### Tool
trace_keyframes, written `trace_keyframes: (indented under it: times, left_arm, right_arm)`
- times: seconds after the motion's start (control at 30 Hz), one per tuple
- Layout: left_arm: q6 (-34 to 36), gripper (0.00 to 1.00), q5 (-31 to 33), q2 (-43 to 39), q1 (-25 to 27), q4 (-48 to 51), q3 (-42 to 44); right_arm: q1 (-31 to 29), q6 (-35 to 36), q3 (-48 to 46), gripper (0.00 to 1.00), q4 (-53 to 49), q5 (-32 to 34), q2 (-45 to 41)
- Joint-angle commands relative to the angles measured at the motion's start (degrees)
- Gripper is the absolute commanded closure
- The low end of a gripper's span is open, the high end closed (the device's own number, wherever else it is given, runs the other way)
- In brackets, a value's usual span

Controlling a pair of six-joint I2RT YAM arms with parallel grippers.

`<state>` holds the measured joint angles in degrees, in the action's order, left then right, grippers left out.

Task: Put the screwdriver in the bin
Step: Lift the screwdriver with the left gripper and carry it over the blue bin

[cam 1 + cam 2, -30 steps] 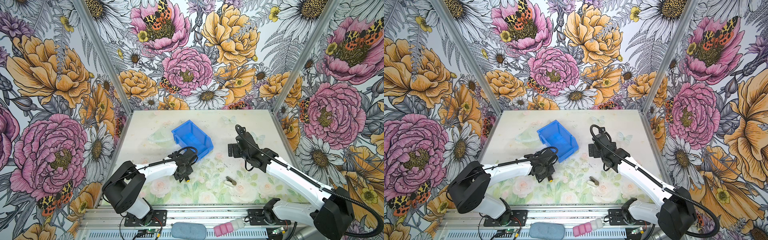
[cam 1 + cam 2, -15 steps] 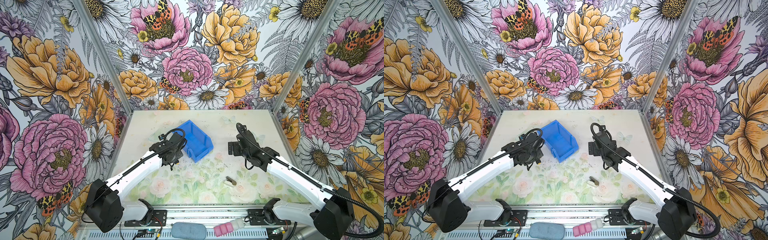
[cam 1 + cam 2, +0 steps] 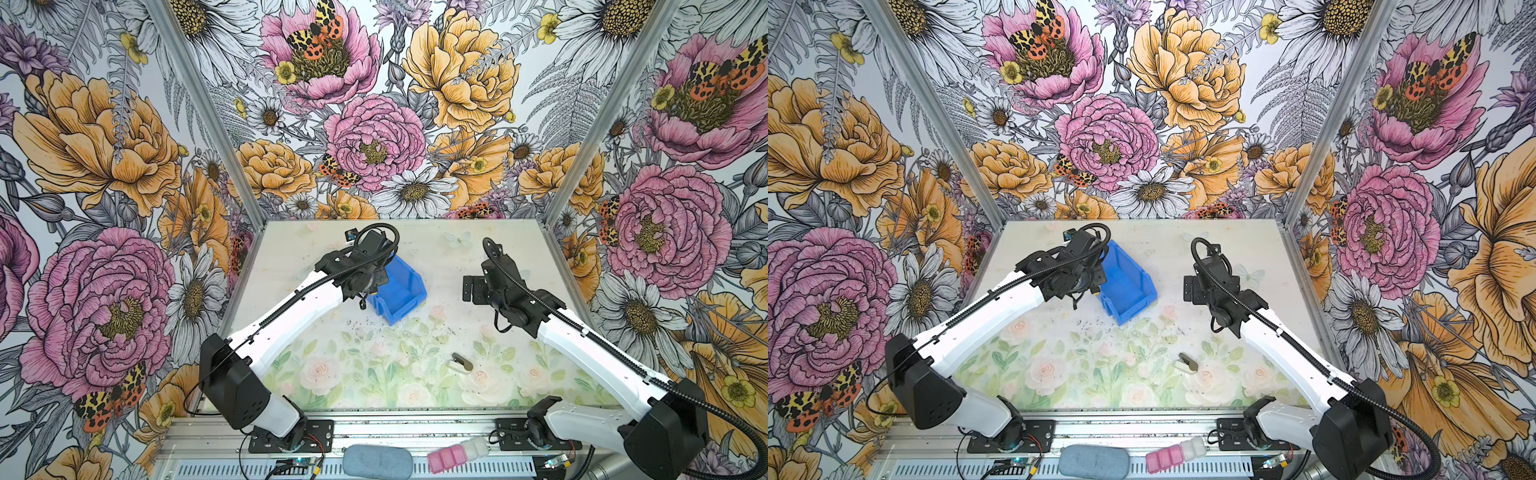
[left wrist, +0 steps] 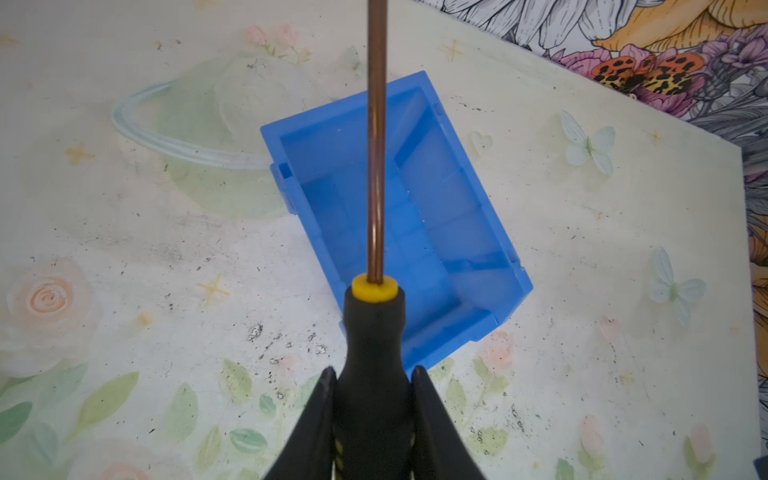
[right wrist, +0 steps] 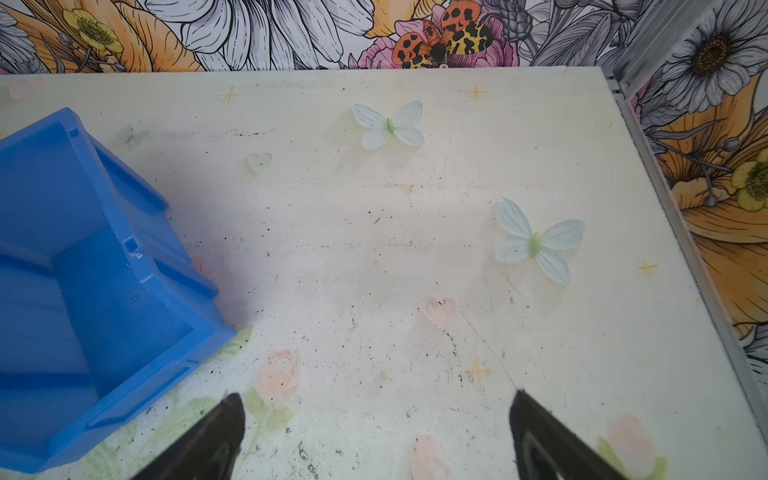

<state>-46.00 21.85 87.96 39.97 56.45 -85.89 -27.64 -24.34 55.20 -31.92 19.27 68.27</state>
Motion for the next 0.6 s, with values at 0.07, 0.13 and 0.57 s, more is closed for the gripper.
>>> trace_keyframes:
  times: [0.07,0.13,0.57]
  left_arm:
    - [1.8,0.82,-1.9,5.0,2.2,0.2,-6.4]
    - [1.3,0.82,-2.9,6.7,2.3,0.1,-7.7]
    - [-6.7,0.86,-5.9,15.1,0.2,-6.2,-6.8]
  right_arm:
    - [1.1,-0.3,1.4,0.01,0.6,-1.1,-0.4]
    - [1.4,-0.5,1.1,0.01,0.6,-1.1,-0.6]
    - [2.5,-0.6,-0.2,0.00,0.7,-1.6,-2.3]
